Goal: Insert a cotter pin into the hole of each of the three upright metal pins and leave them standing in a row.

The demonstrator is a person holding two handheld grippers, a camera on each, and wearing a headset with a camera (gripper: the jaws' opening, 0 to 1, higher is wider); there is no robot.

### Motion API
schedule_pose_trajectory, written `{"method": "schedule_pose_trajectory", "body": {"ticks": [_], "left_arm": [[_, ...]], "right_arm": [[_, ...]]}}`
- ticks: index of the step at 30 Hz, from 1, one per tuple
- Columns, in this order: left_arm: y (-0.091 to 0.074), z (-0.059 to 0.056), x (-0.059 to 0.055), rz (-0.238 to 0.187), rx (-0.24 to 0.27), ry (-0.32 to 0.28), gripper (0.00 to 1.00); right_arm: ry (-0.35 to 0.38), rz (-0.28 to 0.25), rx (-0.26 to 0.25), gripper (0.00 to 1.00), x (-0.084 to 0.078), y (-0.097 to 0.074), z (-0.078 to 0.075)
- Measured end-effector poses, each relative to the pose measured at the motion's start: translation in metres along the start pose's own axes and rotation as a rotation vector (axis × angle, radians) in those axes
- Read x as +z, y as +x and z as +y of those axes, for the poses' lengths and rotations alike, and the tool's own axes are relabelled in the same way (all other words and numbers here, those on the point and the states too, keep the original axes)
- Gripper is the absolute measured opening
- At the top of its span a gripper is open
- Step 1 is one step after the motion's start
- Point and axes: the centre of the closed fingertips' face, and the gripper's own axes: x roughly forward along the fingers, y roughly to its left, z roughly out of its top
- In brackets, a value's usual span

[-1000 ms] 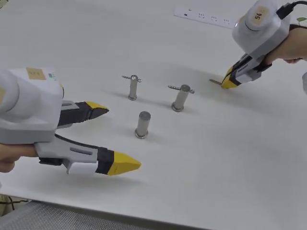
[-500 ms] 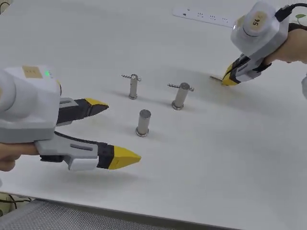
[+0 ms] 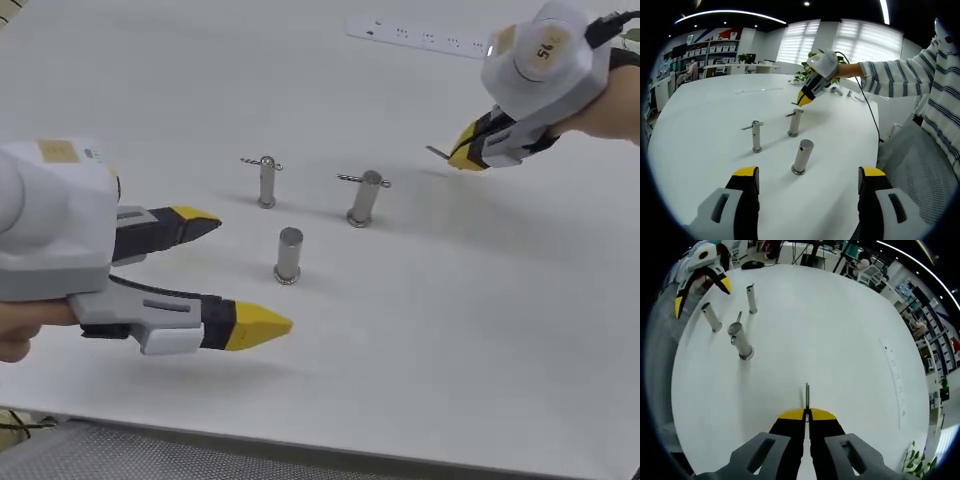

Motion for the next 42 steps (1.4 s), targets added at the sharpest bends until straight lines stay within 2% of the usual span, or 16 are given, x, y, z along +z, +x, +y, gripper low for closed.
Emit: {"method": "schedule_pose_trajectory", "body": {"ticks": [3, 8, 16, 21, 29, 34, 42], "left_arm": [[-0.002, 0.003, 0.004, -0.009, 0.009, 0.0, 0.79], [-0.004, 0.007, 0.009, -0.017, 0.015, -0.003, 0.79], [-0.004, 0.011, 0.017, -0.028, 0.021, -0.01, 0.76], [-0.003, 0.012, 0.022, -0.034, 0.018, -0.01, 0.74], [0.003, 0.012, 0.03, -0.031, 0.007, -0.016, 0.73], [0.009, 0.007, 0.036, -0.033, -0.018, -0.026, 0.68], [0.02, -0.002, 0.048, -0.036, -0.046, -0.023, 0.67]], "right_arm": [[-0.008, -0.014, -0.024, 0.02, 0.003, -0.006, 0.003], [0.006, -0.066, -0.054, 0.02, 0.011, -0.02, 0.013], [0.003, -0.146, -0.099, 0.02, 0.029, -0.039, 0.018], [-0.015, -0.166, -0.113, 0.02, 0.034, -0.047, 0.026], [-0.023, -0.217, -0.13, 0.02, 0.042, -0.058, 0.052], [-0.015, -0.244, -0.132, 0.02, 0.047, -0.066, 0.067], [-0.014, -0.283, -0.123, 0.02, 0.056, -0.071, 0.091]]}}
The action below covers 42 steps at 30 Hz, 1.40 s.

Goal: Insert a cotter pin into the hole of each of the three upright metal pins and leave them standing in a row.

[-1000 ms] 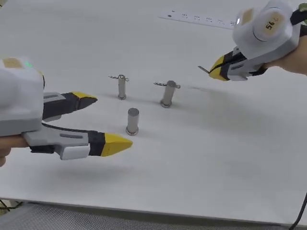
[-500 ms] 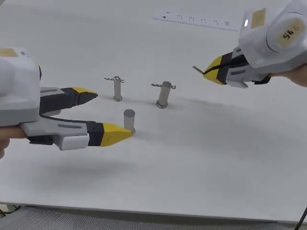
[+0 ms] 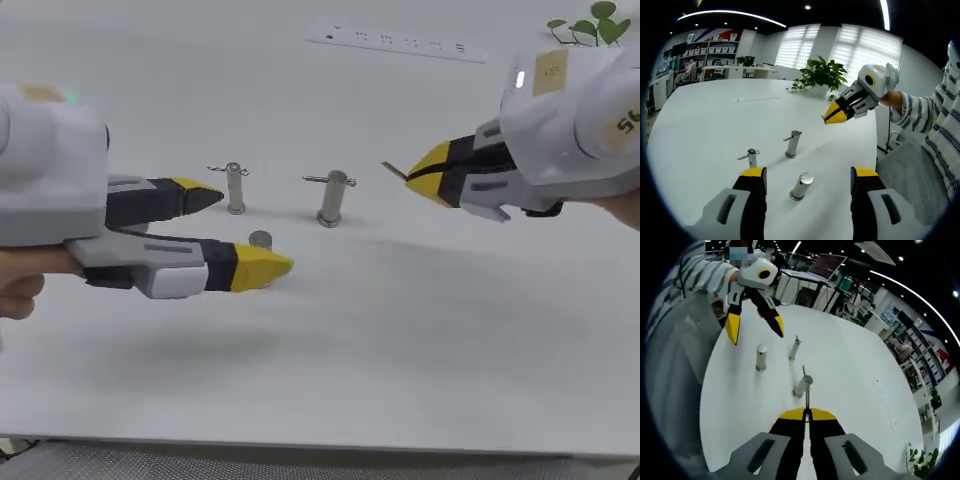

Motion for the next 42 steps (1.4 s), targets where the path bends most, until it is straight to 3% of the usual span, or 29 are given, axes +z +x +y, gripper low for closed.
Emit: {"method": "schedule_pose_trajectory", "body": {"ticks": [9, 13, 16, 18, 24, 31, 38, 42], "left_arm": [[0.016, -0.011, 0.012, 0.007, -0.045, -0.02, 0.61], [0.023, -0.015, 0.016, 0.021, -0.061, -0.056, 0.61], [0.03, -0.019, 0.018, 0.032, -0.078, -0.122, 0.58], [0.034, -0.021, 0.018, 0.045, -0.086, -0.151, 0.56], [0.045, -0.032, 0.018, 0.069, -0.117, -0.161, 0.48], [0.05, -0.039, 0.014, 0.1, -0.137, -0.213, 0.48], [0.051, -0.043, 0.019, 0.082, -0.16, -0.244, 0.27], [0.053, -0.047, 0.018, 0.09, -0.169, -0.254, 0.24]], "right_arm": [[0.012, -0.015, 0.022, 0.02, 0.005, 0.003, 0.025], [0.02, -0.023, 0.017, 0.02, 0.006, 0.003, 0.028], [0.023, -0.029, 0.016, 0.02, 0.008, 0.004, 0.03], [0.021, -0.029, 0.017, 0.02, 0.009, 0.003, 0.032], [0.019, -0.034, 0.027, 0.02, 0.012, 0.004, 0.04], [0.021, -0.038, 0.04, 0.03, 0.014, 0.005, 0.047], [0.028, -0.041, 0.047, 0.03, 0.013, 0.006, 0.05], [0.028, -0.043, 0.047, 0.03, 0.014, 0.005, 0.052]]}}
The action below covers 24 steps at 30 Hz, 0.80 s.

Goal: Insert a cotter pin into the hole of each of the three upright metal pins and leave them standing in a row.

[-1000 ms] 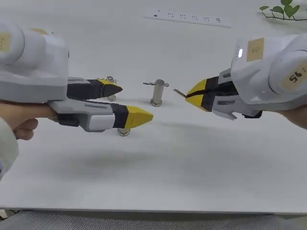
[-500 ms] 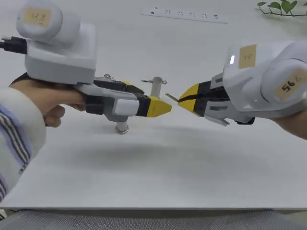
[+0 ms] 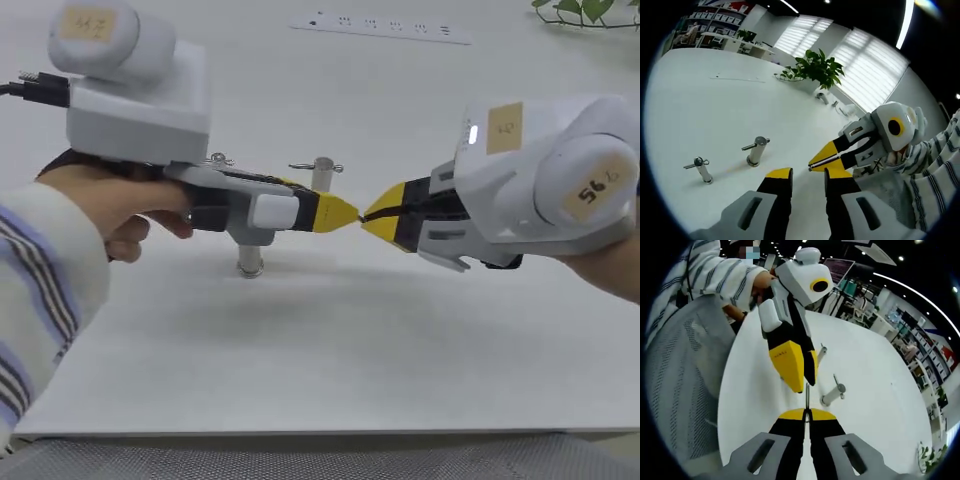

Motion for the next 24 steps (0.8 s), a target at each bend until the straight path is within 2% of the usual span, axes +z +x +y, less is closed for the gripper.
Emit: {"method": "schedule_pose_trajectory", "body": {"ticks": [4, 7, 11, 17, 24], "left_arm": [[0.0009, -0.003, -0.0016, 0.007, -0.012, -0.022, 0.18], [0.0014, -0.005, -0.0022, 0.015, -0.03, -0.08, 0.11], [0.0013, -0.0049, -0.0023, 0.018, -0.035, -0.092, 0.11], [0.0007, -0.0034, -0.0034, 0.027, -0.035, -0.101, 0.05], [0.0022, -0.0015, -0.0022, 0.028, -0.038, -0.116, 0.05]], "right_arm": [[-0.001, -0.004, 0.0, 0.03, 0.0024, -0.0005, 0.0011], [-0.001, -0.01, 0.0, 0.03, 0.0048, -0.0004, 0.0019], [-0.002, -0.014, 0.001, 0.03, 0.0075, 0.0003, 0.0031], [-0.008, -0.017, 0.001, 0.03, 0.0093, 0.0007, 0.0039], [-0.014, -0.017, 0.006, 0.03, 0.0093, 0.0007, 0.0059]]}}
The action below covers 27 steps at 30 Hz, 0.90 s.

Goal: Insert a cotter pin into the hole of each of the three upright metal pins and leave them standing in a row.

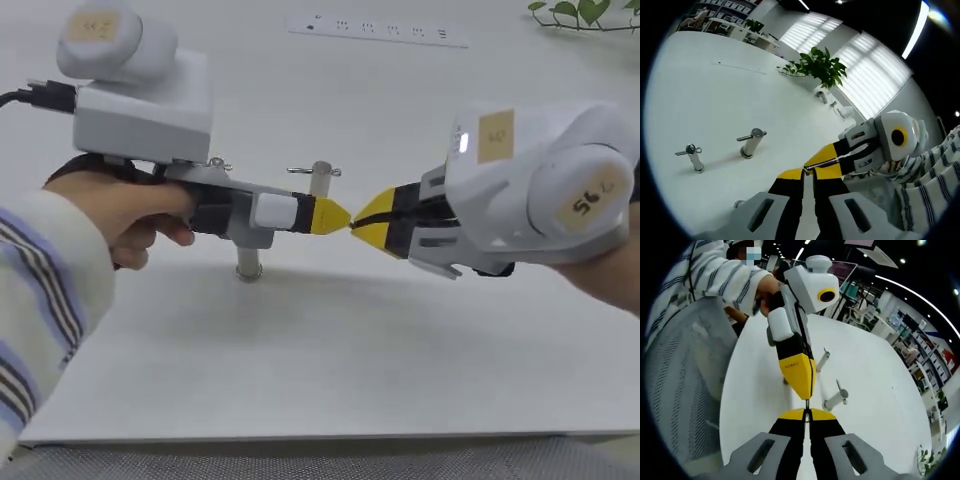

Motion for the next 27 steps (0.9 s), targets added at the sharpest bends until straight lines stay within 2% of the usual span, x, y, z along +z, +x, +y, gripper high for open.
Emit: {"method": "schedule_pose_trajectory", "body": {"ticks": [7, 15, 21, 23, 27], "left_arm": [[0.0, 0.0054, 0.0012, 0.001, 0.01, -0.003, 0.02], [0.0007, 0.0047, -0.0008, -0.001, 0.023, -0.021, 0.01], [0.0005, 0.0011, -0.0027, -0.004, 0.028, 0.008, 0.0], [-0.0008, 0.0038, -0.0028, 0.001, 0.024, 0.018, 0.0], [-0.0015, 0.0013, -0.0027, -0.007, 0.02, 0.019, 0.0]], "right_arm": [[-0.006, -0.002, -0.003, 0.03, 0.0007, -0.0008, -0.0012], [-0.009, -0.004, -0.002, 0.03, -0.0001, -0.0005, -0.0003], [-0.013, -0.009, 0.002, 0.03, 0.0001, -0.0009, 0.0], [-0.017, -0.014, 0.009, 0.03, 0.0005, -0.0013, 0.0011], [-0.037, -0.024, 0.017, 0.04, 0.0027, -0.0024, 0.0017]]}}
